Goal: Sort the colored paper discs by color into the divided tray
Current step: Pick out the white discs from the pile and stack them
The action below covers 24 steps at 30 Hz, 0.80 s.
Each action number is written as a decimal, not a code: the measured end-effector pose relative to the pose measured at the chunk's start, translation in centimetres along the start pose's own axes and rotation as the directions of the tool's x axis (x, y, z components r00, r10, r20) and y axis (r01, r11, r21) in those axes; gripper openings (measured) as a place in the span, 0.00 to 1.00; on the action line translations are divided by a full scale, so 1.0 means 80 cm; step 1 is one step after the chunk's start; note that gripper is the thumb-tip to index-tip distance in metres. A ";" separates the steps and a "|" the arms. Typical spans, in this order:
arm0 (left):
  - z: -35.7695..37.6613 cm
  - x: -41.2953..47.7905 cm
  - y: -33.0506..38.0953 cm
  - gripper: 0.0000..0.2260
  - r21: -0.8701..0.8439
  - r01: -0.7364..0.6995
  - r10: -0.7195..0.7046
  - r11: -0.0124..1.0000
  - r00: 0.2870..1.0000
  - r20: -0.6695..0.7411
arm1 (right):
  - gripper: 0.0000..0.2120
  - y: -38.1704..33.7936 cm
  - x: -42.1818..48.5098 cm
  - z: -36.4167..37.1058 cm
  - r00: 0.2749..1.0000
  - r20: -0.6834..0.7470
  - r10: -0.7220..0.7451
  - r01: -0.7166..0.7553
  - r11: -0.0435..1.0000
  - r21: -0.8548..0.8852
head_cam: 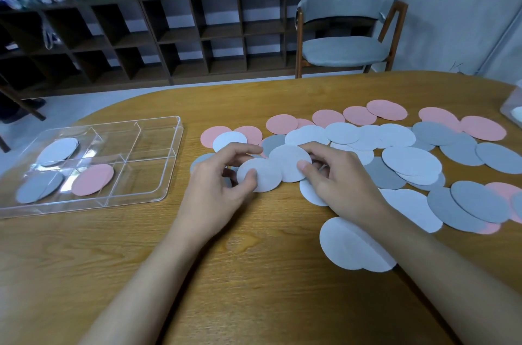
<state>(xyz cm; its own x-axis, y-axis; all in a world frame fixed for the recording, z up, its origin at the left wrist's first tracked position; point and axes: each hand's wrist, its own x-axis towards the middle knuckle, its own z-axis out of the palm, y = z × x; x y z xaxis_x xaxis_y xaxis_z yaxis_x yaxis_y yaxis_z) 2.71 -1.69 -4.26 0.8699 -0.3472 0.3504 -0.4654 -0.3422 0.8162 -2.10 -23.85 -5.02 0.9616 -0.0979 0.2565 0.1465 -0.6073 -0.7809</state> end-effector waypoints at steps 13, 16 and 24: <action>0.015 0.002 -0.005 0.10 0.000 0.048 -0.048 0.999 0.990 -0.135 | 0.17 -0.014 -0.006 0.007 0.987 0.151 -0.056 0.056 0.998 0.004; 0.015 0.002 -0.005 0.10 0.020 0.029 -0.026 0.999 0.990 -0.140 | 0.16 -0.016 -0.007 0.008 0.979 0.145 -0.144 0.161 0.981 -0.109; 0.001 0.012 -0.025 0.07 0.257 0.003 0.046 0.966 0.982 -0.184 | 0.17 -0.006 0.001 -0.004 0.975 0.060 -0.212 0.220 0.941 -0.258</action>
<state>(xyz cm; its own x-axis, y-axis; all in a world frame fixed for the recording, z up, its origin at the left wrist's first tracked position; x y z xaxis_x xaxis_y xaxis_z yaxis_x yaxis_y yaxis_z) 4.47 -1.44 -5.59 0.8626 -0.1961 0.4663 -0.4895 -0.5562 0.6716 -2.15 -23.81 -4.49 0.9209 0.0803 0.3814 0.2896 -0.7961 -0.5315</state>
